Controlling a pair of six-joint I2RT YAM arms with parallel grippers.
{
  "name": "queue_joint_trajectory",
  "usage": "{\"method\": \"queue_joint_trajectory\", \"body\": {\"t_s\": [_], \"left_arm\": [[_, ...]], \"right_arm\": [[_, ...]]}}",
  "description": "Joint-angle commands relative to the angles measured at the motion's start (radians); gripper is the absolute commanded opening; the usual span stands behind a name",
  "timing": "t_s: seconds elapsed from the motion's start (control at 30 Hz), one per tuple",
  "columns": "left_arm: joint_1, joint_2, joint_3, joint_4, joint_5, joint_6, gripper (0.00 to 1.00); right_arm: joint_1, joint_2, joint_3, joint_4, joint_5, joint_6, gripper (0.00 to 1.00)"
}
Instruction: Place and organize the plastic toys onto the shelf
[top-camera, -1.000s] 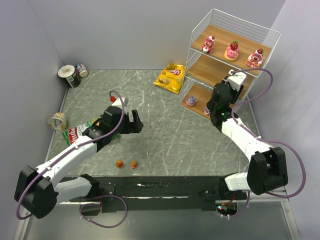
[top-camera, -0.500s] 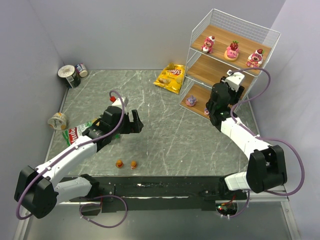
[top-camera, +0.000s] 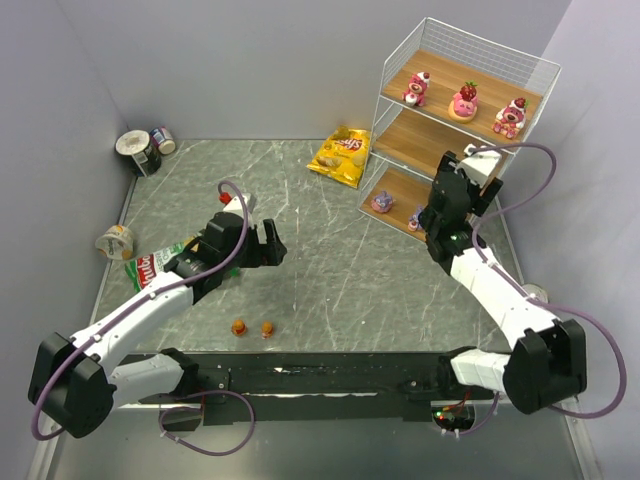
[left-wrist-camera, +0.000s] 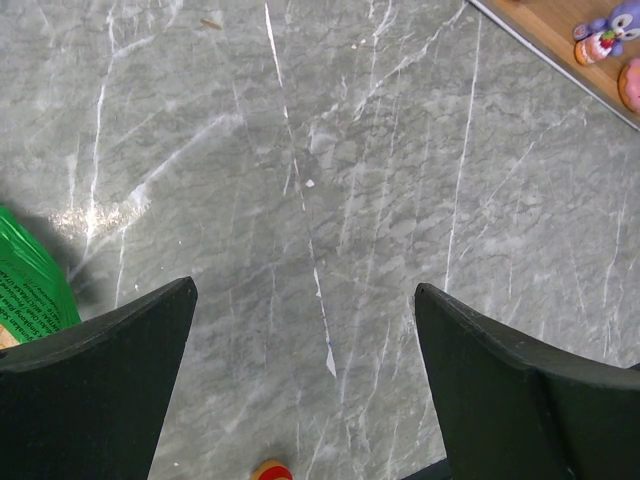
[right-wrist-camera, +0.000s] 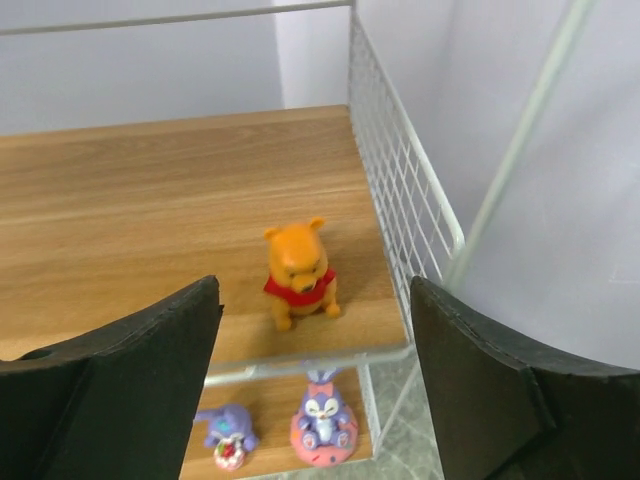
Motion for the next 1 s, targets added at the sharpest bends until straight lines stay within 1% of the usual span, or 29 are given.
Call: {"method": "queue_joint_trajectory", "body": {"t_s": [0.0,0.23,0.27,0.33,0.37,0.4,0.47,0.5,0.57,0.6,0.7,0.77,0.93,0.97], "left_arm": [[0.005,-0.041,0.004,0.043,0.019,0.006,0.96],[0.008,-0.040,0.008,0.033,0.019,0.003,0.96],[0.008,-0.043,0.008,0.030,0.019,0.003,0.96],[0.010,-0.049,0.008,0.028,0.010,0.002,0.96],[0.011,-0.054,0.010,0.028,0.007,0.002,0.96],[0.013,-0.058,0.010,0.025,-0.003,0.000,0.96],[0.021,-0.069,0.022,0.014,-0.022,-0.008,0.96],[0.024,-0.072,0.027,0.002,-0.043,-0.009,0.96],[0.030,-0.091,0.035,-0.015,-0.079,-0.023,0.96],[0.031,-0.095,0.036,-0.022,-0.092,-0.023,0.96],[0.039,-0.124,0.032,-0.033,-0.154,-0.038,0.96],[0.041,-0.159,0.009,-0.026,-0.198,-0.050,0.96],[0.044,-0.256,-0.086,0.014,-0.310,-0.092,0.96],[0.044,-0.268,-0.097,0.013,-0.351,-0.122,0.96]], "right_arm": [[0.033,-0.087,-0.036,0.002,-0.078,0.004,0.85],[0.067,-0.180,0.052,-0.258,-0.259,0.114,0.86],[0.070,-0.190,0.071,-0.357,-0.276,0.155,0.86],[0.087,-0.224,0.124,-0.445,-0.307,0.194,0.86],[0.094,-0.236,0.146,-0.490,-0.353,0.240,0.86],[0.101,-0.259,0.167,-0.577,-0.376,0.268,0.86],[0.105,-0.275,0.238,-0.652,-0.480,0.341,0.84],[0.107,-0.269,0.305,-0.761,-0.508,0.379,0.82],[0.113,-0.224,0.385,-0.872,-0.590,0.471,0.81],[0.121,-0.209,0.446,-0.942,-0.609,0.492,0.80],[0.185,-0.164,0.502,-1.022,-0.655,0.544,0.79],[0.255,-0.140,0.507,-1.041,-0.687,0.564,0.79],[0.423,-0.072,0.471,-1.067,-0.762,0.578,0.79],[0.477,-0.053,0.461,-1.053,-0.781,0.575,0.80]]}}
